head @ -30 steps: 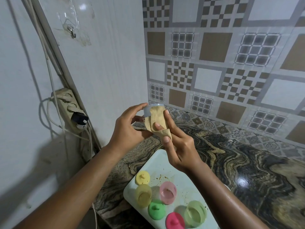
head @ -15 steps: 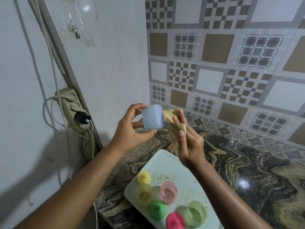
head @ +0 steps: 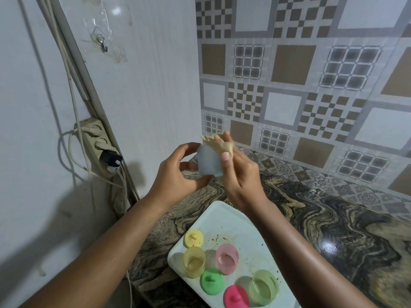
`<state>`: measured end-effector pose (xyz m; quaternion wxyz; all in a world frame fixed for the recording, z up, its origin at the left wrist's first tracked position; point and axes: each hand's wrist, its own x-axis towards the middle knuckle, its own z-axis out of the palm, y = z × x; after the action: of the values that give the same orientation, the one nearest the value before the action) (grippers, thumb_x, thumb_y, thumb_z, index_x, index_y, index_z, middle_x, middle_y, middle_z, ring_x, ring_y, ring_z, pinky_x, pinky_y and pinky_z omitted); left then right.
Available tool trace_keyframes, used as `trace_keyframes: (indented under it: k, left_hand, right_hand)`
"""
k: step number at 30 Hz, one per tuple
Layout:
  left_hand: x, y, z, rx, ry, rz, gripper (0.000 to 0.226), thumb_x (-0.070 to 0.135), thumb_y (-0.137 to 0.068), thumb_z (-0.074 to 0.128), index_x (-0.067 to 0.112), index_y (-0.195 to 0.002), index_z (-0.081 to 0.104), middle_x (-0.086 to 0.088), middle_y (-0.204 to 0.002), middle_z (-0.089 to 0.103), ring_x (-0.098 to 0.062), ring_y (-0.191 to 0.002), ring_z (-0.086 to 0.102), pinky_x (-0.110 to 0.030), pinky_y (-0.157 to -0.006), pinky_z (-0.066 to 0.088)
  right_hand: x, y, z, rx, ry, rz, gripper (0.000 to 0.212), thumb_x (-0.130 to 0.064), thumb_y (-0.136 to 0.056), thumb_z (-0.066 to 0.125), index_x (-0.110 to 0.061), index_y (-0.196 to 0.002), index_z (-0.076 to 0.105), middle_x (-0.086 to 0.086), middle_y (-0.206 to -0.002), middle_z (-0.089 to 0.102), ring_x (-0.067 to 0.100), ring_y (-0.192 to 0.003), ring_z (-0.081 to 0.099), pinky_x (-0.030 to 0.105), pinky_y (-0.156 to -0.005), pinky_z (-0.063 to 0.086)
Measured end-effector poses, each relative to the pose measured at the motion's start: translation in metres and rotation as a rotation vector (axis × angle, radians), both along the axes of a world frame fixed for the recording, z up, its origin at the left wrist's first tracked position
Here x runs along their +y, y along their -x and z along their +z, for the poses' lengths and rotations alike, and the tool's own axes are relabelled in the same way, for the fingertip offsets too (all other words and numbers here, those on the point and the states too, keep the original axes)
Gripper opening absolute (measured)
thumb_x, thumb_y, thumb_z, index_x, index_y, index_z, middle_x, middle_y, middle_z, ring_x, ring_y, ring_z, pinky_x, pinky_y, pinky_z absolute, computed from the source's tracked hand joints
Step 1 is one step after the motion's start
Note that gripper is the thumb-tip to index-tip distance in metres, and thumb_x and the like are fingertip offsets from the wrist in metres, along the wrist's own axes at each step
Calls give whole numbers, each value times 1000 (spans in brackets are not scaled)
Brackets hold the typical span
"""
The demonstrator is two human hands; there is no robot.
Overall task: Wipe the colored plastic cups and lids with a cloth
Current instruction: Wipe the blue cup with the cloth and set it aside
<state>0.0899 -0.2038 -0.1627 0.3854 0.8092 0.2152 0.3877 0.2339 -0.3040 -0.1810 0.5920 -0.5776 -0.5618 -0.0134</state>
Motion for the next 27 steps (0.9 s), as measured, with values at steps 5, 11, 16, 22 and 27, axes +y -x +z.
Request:
trace_keyframes:
  k: [5, 11, 16, 22, 27]
  left_hand:
    - [1, 1, 0, 2, 5, 37, 68, 16, -69, 92, 25, -129, 61, 16, -125, 67, -6, -91, 73, -35, -79, 63]
    - [6, 1, -3, -29, -11, 70, 73, 13, -66, 94, 22, -130, 61, 15, -124, 67, -8, -88, 74, -32, -79, 62]
    - [14, 1, 1, -47, -25, 96, 80, 6, -63, 93, 27, -132, 57, 23, -128, 60, -8, -87, 73, -23, -73, 60]
    - [17, 2, -5, 6, -44, 68, 74, 12, -70, 88, 33, -128, 48, 16, -130, 54, -8, -96, 71, -28, -79, 57]
    - [15, 0, -10, 40, -107, 30, 84, 14, -73, 88, 32, -145, 48, 19, -134, 52, -9, -98, 67, -27, -93, 52]
  right_hand:
    - [-6, 4, -10, -120, 93, 54, 46, -27, -109, 39, -21, -155, 42, 16, -164, 29, 8, -155, 15, 37, -122, 36]
    - [-15, 8, -21, -157, 23, 44, 41, -21, -108, 41, -10, -145, 55, 19, -160, 37, 14, -153, 27, 41, -113, 47]
    - [-23, 6, -43, -167, -39, 92, 44, -28, -110, 36, -4, -134, 64, 22, -149, 51, 20, -147, 42, 39, -108, 50]
    - [-33, -5, -58, -34, -96, 1, 44, -22, -107, 36, -1, -124, 71, 1, -136, 65, 22, -130, 62, 32, -98, 54]
    - [-30, -11, -57, 436, -108, -81, 58, -59, -103, 39, -14, -97, 75, 6, -85, 77, 34, -77, 73, 50, -64, 58]
